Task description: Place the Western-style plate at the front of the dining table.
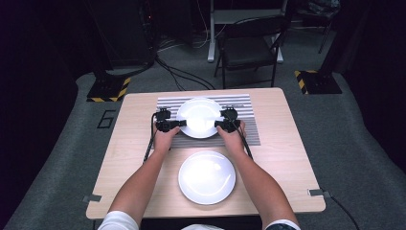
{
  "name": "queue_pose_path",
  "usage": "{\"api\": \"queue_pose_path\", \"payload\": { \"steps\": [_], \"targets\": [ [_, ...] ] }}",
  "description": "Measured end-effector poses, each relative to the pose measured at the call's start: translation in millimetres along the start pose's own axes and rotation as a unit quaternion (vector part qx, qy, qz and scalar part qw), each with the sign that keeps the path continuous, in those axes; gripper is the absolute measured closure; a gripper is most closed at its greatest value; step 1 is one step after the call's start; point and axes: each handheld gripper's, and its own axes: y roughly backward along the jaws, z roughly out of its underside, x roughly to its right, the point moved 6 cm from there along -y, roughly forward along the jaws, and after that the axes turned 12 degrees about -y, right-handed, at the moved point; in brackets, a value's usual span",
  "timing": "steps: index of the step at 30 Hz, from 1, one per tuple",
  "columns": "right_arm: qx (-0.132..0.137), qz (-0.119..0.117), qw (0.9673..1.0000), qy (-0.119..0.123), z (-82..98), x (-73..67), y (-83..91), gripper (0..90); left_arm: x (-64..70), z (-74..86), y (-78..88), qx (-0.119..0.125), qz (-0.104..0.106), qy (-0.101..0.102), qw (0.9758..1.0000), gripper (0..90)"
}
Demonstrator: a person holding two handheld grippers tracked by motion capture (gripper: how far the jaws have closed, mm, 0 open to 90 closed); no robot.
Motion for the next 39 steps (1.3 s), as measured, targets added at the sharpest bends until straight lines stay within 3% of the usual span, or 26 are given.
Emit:
{"api": "queue_pose_path", "payload": {
  "steps": [12, 18, 30, 36, 39],
  "targets": [
    [-0.006, 0.003, 1.0, -0.001, 2.9, 2.4, -5.0, 54.9, -3.0, 3.5, -6.4, -0.004, 0.0, 0.005, 1.0, 57.3],
    [-0.013, 0.002, 0.9998, -0.017, 5.4, 4.3, -8.7, 54.9, -3.7, 4.7, -9.6, -0.003, -0.004, 0.01, 0.9999, 57.3],
    [-0.017, 0.0, 0.9996, -0.023, 8.9, 4.9, -13.0, 54.8, -6.7, 7.7, -12.8, -0.009, -0.009, 0.013, 0.9998, 57.4],
    [-0.022, 0.0, 0.9994, -0.028, 9.3, 7.4, -13.8, 54.8, -7.3, 9.1, -14.0, -0.014, -0.013, 0.008, 0.9998, 58.5],
    [-0.022, 0.002, 0.9992, -0.032, 8.9, 8.2, -13.5, 54.8, -8.6, 10.7, -14.5, -0.024, -0.024, -0.006, 0.9994, 59.4]
  ]
}}
